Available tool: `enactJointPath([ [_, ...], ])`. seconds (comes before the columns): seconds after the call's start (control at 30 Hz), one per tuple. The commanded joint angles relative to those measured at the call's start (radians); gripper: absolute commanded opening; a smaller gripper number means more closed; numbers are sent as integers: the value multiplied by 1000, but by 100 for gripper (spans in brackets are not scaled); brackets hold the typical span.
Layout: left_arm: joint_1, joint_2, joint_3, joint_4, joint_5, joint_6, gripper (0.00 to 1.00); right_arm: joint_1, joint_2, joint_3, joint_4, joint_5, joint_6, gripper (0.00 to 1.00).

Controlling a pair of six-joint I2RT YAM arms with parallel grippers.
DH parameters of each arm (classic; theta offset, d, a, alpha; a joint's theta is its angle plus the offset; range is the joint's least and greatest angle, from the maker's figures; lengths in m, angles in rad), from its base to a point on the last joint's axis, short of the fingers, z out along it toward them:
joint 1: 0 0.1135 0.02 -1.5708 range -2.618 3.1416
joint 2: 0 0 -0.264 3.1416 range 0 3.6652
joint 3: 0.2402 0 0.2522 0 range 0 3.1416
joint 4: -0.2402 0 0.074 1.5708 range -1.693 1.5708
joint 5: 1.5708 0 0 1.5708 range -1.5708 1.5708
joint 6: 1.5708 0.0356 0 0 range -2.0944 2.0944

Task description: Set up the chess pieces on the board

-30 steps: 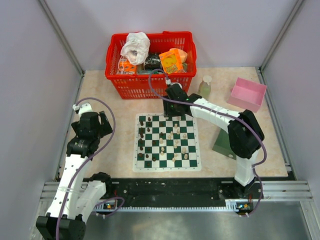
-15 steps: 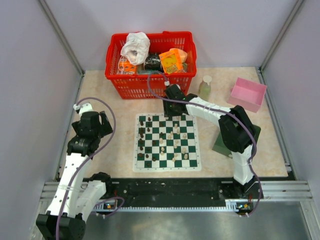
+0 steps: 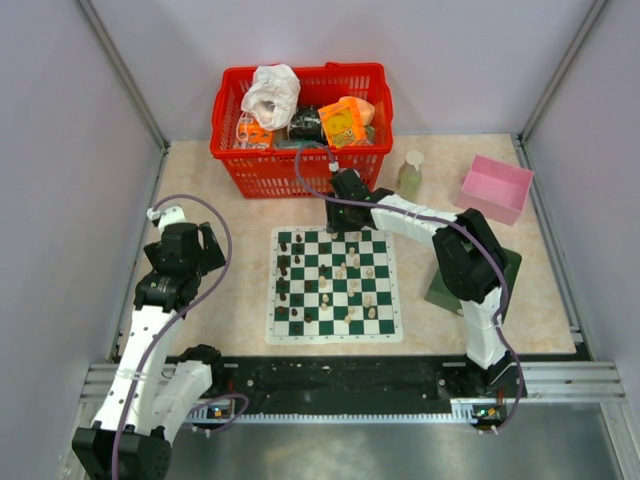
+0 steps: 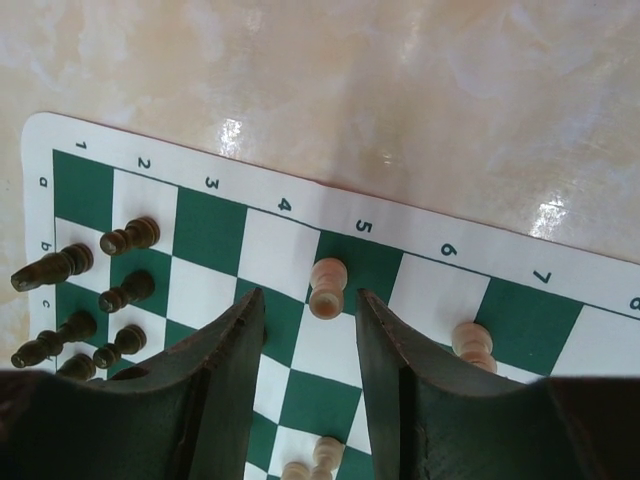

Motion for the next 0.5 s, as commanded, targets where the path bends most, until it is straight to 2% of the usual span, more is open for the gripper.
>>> enactJointPath([
  [0.0, -1, 5, 7, 32, -10, 8, 97, -7, 12, 24, 47, -1, 18, 42],
  [0.47, -1, 9, 7, 35, -6, 8, 97, -12, 38, 31, 47, 19, 6, 38],
])
